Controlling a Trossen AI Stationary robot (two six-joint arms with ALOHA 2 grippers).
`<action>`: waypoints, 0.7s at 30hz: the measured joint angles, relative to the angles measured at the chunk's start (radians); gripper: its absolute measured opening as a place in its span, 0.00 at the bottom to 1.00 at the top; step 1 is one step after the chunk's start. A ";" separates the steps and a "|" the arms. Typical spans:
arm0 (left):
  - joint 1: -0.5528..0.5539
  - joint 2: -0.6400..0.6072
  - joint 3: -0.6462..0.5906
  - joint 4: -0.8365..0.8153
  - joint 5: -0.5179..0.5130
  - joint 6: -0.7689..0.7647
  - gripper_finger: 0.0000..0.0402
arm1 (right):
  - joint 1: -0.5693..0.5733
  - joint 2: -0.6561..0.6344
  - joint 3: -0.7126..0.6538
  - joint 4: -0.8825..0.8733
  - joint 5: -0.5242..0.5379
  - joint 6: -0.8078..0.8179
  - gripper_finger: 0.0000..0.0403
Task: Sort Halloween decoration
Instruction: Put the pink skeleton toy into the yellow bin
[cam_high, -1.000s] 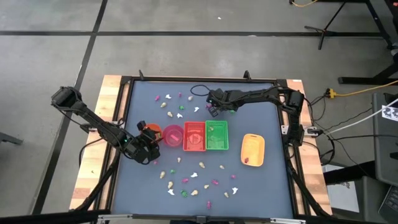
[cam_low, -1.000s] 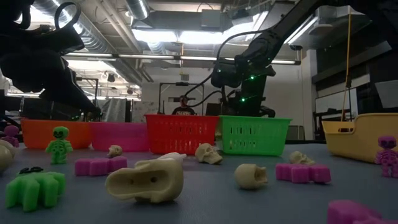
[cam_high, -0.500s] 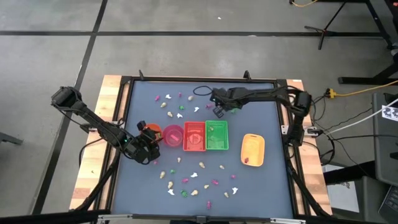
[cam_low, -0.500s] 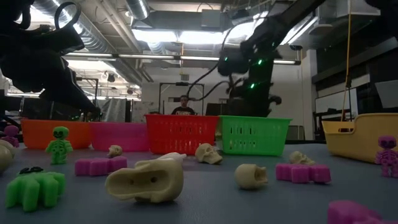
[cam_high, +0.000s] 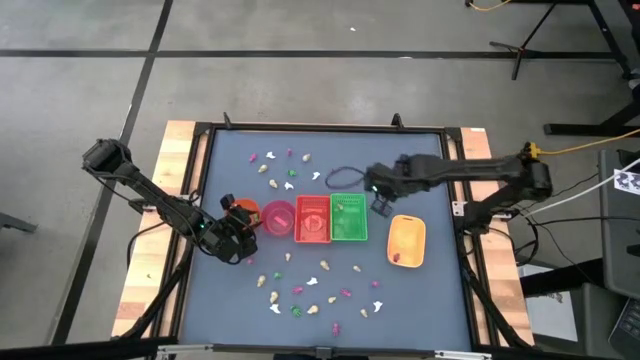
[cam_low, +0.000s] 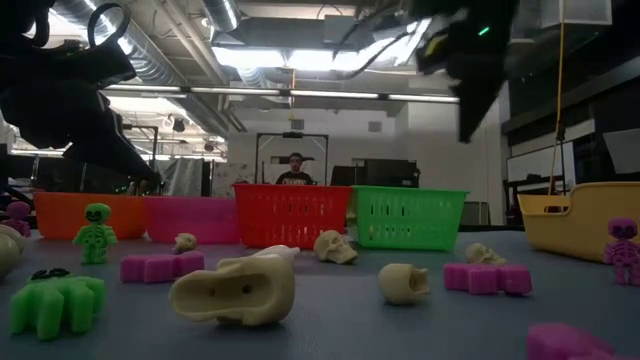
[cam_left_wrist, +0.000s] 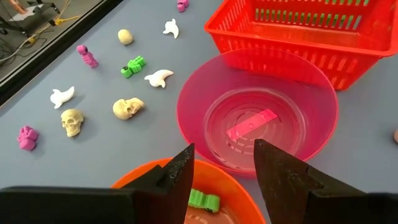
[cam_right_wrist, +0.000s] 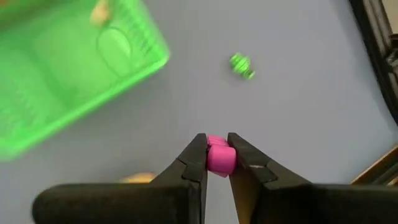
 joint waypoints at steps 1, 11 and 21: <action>0.000 0.000 0.000 -0.001 0.000 0.000 0.37 | 0.028 -0.021 -0.012 -0.013 -0.001 0.007 0.12; 0.000 0.000 0.000 -0.002 0.000 0.008 0.37 | 0.293 -0.220 -0.267 0.019 -0.003 0.169 0.12; 0.000 0.000 0.000 -0.001 -0.001 0.008 0.37 | 0.461 -0.293 -0.456 0.202 -0.003 0.250 0.12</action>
